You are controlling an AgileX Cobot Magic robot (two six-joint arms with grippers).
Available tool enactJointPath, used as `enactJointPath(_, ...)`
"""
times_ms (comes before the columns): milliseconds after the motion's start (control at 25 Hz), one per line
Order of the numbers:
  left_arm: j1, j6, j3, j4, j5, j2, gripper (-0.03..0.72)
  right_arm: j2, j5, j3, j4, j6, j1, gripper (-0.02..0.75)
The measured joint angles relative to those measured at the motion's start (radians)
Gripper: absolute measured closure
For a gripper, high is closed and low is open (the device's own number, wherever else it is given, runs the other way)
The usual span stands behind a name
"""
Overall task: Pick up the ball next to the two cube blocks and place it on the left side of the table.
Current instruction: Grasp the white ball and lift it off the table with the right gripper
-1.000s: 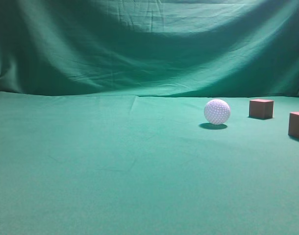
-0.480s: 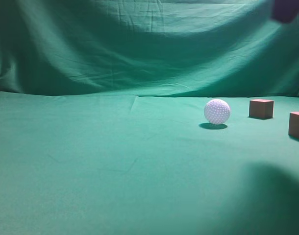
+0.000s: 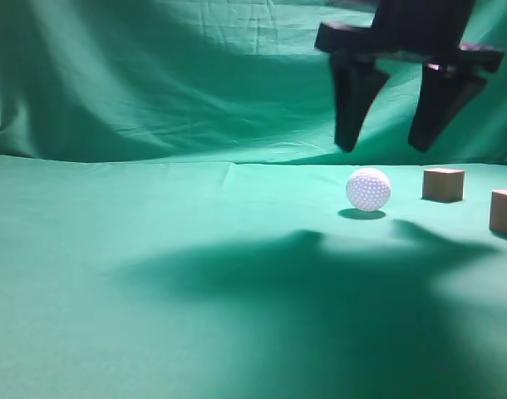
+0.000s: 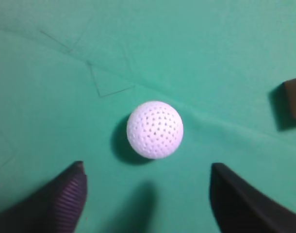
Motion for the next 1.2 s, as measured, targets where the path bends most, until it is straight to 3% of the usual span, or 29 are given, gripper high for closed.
enactJointPath(40,0.0,0.0,0.0,0.0,0.0,0.0,0.688,0.018,-0.015,-0.007,0.0,0.0,0.0,0.129)
enactJointPath(240,0.0,0.0,0.0,0.0,0.0,0.0,0.688,0.07,-0.081,-0.012,0.0,0.0,0.0,0.14)
enactJointPath(320,0.0,0.0,0.0,0.0,0.0,0.0,0.688,0.088,-0.11,-0.012,0.0,0.0,0.0,0.218)
enactJointPath(600,0.0,0.0,0.0,0.0,0.0,0.0,0.688,0.142,-0.174,-0.013,0.0,0.0,0.0,0.229)
enactJointPath(640,0.0,0.0,0.0,0.0,0.0,0.0,0.688,0.151,-0.184,-0.013,0.0,0.0,0.0,0.318)
enactJointPath(720,0.0,0.0,0.0,0.0,0.0,0.0,0.688,0.156,-0.191,-0.013,0.0,0.0,0.0,0.423)
enactJointPath(840,0.0,0.0,0.0,0.0,0.0,0.0,0.688,0.156,-0.187,-0.026,0.0,-0.002,0.0,0.424)
enactJointPath(1040,0.0,0.0,0.0,0.0,0.0,0.0,0.688,0.156,-0.138,-0.184,0.056,-0.002,0.033,0.424)
enactJointPath(1200,0.0,0.0,0.0,0.0,0.0,0.0,0.688,0.168,-0.174,-0.394,0.217,-0.081,0.118,0.424)
